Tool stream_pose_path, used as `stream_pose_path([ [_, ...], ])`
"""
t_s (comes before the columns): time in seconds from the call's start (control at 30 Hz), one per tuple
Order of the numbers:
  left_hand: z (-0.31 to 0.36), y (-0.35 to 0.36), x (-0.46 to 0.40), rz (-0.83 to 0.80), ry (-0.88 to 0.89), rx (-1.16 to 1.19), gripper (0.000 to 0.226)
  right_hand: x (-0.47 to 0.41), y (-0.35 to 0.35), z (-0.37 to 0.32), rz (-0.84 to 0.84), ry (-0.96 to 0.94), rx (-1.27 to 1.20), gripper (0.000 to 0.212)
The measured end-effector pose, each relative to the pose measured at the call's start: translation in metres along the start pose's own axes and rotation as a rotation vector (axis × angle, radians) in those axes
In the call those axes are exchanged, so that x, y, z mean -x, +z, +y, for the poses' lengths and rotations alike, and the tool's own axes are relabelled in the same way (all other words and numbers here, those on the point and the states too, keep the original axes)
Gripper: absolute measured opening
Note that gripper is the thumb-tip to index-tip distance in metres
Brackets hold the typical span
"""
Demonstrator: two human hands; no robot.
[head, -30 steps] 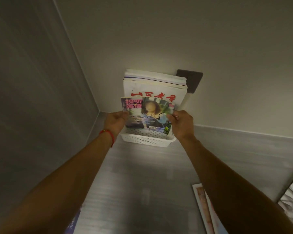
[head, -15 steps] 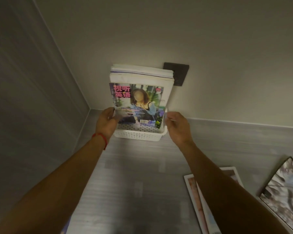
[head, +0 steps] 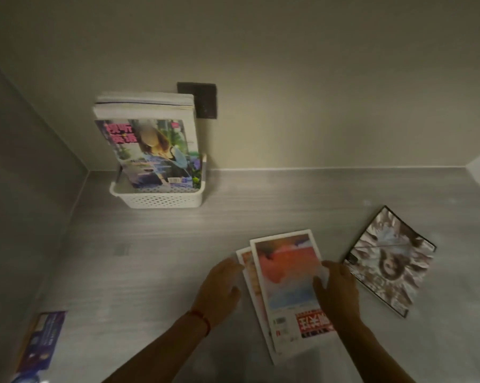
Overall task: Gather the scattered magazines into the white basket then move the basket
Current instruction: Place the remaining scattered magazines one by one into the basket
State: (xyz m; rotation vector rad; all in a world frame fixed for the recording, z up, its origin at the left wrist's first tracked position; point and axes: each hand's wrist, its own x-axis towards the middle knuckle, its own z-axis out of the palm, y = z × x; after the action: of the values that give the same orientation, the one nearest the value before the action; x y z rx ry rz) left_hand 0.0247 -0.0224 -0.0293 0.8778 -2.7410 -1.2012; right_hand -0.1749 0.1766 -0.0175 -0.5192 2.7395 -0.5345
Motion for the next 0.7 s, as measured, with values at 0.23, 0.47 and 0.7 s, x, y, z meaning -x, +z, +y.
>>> stream_pose_path([
  [0.23, 0.011, 0.055, 0.007, -0.169, 0.154, -0.27, 0.057, 0.017, 0.007, 0.022, -0.135, 0.124, 0.02, 0.057],
  [0.47, 0.028, 0.038, 0.012, -0.195, 0.054, -0.164, 0.059, 0.013, -0.015, 0.011, -0.13, -0.089, -0.224, 0.019],
  [0.7, 0.11, -0.023, 0.002, 0.272, 0.292, -0.393, 0.059, 0.007, -0.088, -0.051, -0.243, -0.714, -0.068, 0.03],
])
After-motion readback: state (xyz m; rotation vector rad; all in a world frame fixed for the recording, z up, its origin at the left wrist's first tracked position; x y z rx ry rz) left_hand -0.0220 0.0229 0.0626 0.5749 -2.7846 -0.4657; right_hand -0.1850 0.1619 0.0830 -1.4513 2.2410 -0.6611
